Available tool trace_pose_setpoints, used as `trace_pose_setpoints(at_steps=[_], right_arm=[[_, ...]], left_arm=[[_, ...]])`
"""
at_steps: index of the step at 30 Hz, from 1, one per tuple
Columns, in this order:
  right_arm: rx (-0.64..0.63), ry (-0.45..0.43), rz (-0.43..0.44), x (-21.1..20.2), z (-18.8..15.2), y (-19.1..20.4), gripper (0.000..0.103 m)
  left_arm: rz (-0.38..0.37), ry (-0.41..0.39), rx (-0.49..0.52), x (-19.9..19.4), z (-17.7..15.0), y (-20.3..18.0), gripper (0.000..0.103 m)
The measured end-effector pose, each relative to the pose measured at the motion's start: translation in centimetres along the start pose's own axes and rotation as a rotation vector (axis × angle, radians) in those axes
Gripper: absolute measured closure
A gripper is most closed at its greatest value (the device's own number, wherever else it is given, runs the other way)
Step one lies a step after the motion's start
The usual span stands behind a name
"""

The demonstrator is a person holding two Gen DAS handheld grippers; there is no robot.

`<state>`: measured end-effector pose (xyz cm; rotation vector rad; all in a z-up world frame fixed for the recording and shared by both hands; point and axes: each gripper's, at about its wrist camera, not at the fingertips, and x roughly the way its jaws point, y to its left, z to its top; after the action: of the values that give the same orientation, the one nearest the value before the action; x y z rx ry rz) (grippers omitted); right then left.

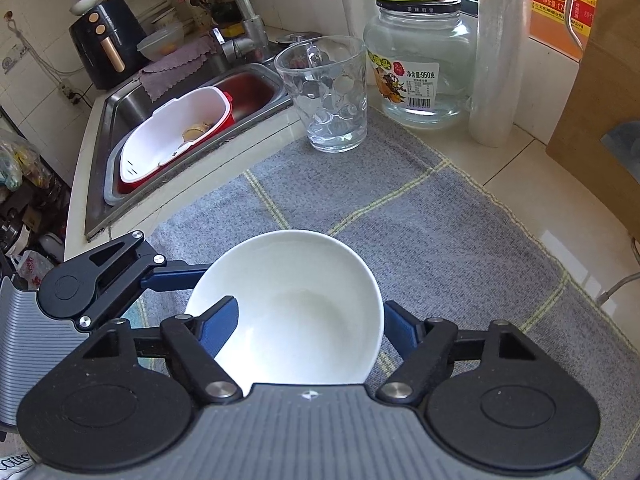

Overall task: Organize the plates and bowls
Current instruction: 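Lift and carry the third bowl with the right tool toward the stacked bowls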

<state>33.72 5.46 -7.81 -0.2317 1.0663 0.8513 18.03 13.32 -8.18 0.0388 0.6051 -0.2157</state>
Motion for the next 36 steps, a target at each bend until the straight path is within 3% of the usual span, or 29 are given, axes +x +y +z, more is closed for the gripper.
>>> trace_pose_setpoints(at_steps=[20, 36], right_arm=[[0.021, -0.001, 0.022, -0.4, -0.1, 0.2, 0.022], [0.08, -0.022, 0.059, -4.5, -2.0, 1.8, 0.022]], left_arm=[[-0.012, 0.025, 0.042, -0.1, 0.2, 0.2, 0.007], [-0.028, 0.028, 0.082, -4.2, 0.6, -1.8, 0.007]])
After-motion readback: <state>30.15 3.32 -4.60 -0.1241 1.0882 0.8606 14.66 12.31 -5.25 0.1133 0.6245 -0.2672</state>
